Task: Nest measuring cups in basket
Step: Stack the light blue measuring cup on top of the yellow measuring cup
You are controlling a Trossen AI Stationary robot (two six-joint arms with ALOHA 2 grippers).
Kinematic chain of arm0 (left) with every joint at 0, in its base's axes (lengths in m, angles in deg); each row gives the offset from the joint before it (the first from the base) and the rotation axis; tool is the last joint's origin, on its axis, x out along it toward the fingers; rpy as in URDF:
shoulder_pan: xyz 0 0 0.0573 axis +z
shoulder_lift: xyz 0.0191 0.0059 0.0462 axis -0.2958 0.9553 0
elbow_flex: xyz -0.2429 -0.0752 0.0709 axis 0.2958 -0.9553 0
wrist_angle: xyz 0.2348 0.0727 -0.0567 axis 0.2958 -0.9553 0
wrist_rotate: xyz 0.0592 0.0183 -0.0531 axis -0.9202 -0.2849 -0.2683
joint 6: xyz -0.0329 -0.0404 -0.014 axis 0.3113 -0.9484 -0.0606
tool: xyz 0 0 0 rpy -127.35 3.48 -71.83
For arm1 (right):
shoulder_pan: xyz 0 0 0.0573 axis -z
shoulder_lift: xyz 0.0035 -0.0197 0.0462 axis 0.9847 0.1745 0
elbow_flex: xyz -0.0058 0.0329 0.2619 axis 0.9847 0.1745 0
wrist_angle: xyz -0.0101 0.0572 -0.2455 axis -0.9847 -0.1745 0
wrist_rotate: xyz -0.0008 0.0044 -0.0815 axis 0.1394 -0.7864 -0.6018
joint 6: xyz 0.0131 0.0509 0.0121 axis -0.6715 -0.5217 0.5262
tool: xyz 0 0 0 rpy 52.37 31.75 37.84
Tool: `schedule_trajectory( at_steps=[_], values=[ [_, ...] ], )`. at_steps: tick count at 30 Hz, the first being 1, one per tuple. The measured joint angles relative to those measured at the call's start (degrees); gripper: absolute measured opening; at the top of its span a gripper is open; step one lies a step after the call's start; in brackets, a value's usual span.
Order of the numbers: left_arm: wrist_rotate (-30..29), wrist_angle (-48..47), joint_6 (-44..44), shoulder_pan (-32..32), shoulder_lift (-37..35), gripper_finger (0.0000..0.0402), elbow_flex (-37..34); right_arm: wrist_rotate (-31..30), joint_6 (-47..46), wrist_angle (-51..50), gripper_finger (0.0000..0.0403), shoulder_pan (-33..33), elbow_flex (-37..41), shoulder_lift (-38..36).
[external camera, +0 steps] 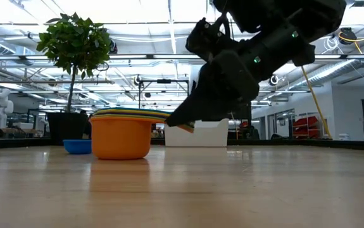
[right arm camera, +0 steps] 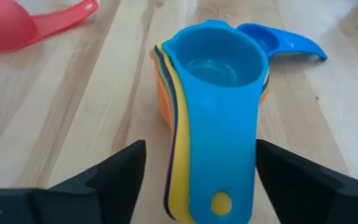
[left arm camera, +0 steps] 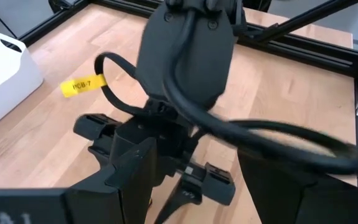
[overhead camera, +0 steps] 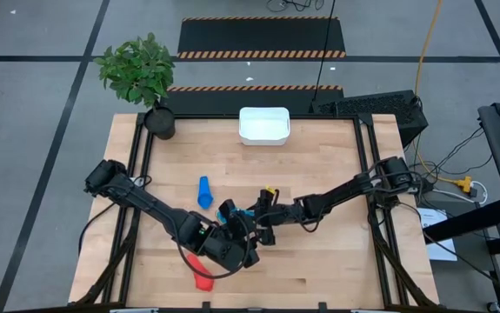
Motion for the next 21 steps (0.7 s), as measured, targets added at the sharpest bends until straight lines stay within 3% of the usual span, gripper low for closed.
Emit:
schedule_trajectory(
  at_steps=[13,17,21],
  values=[
    [0.0,-0.41,0.17,-0.44,0.0,0.0227,0.0,-0.02,1.4,-3.5,0.0151,0.13,0.0,-0.61],
    [0.0,-0.42,0.13,-0.44,0.0,0.0227,0.0,0.0,1.26,-3.54,0.0147,0.11,0.0,-0.61],
    [0.02,-0.42,0.0,-0.44,0.0,0.0227,0.0,0.17,1.26,-4.38,0.0179,0.11,0.0,-0.61]
  ],
)
